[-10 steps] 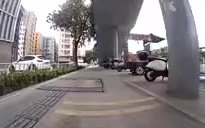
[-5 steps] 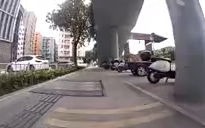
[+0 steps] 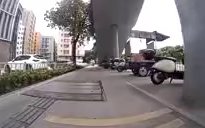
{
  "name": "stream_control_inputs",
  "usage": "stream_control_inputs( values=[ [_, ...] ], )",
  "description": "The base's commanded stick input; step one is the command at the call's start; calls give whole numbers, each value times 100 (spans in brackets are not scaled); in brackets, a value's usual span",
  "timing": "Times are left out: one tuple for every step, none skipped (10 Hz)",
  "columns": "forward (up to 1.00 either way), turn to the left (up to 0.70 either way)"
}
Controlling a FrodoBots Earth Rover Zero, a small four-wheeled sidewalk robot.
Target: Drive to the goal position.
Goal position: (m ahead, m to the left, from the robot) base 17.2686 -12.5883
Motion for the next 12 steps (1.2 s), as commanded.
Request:
stream_control_inputs(
  values=[
    [45, 0],
    [45, 0],
    [45, 0],
    [45, 0],
    [45, 0],
    [45, 0],
    [45, 0],
    [45, 0],
    [45, 0],
    [45, 0],
    [45, 0],
    [45, 0]
  ],
)
